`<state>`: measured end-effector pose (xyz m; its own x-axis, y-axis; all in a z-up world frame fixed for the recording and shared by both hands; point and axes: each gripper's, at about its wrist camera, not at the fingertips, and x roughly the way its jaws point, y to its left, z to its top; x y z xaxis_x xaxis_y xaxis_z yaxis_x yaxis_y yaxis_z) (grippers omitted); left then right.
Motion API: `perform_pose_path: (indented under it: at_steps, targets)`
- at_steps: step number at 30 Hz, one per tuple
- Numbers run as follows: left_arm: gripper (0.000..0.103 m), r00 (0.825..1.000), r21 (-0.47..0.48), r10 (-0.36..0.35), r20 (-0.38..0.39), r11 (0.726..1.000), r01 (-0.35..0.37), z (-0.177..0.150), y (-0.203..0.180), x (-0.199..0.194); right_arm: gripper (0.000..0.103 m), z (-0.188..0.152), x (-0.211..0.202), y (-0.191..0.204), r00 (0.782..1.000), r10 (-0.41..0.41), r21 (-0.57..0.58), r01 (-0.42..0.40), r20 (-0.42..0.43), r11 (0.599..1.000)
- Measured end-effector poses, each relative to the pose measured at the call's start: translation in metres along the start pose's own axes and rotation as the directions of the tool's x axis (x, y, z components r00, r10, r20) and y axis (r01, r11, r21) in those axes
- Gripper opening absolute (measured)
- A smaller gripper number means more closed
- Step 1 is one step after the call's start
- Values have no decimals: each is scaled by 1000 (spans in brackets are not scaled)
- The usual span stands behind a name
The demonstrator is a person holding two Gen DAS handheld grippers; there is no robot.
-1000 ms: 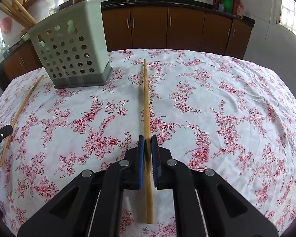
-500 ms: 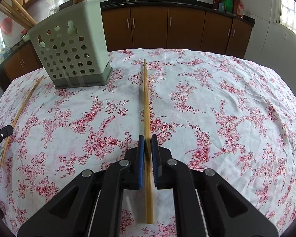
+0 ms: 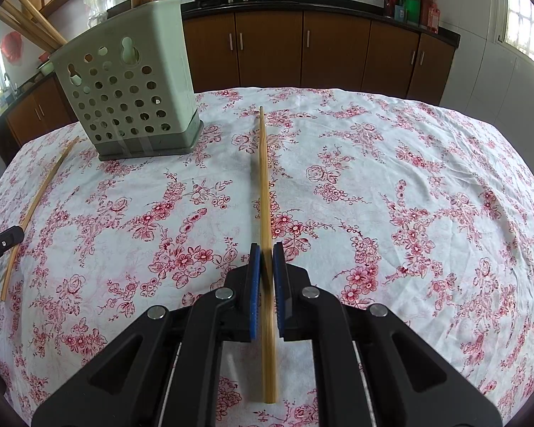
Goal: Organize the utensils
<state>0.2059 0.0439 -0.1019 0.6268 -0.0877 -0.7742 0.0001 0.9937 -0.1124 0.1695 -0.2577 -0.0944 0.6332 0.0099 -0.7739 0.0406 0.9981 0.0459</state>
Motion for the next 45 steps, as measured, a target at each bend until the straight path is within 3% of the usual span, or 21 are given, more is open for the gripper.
perform_pose_path:
  at_steps: [45]
  targets:
    - [11,1000,-5,-9,-3,1000,9,1,3,-1,9,0,0,-1,1000,1,3,-1,2,1000]
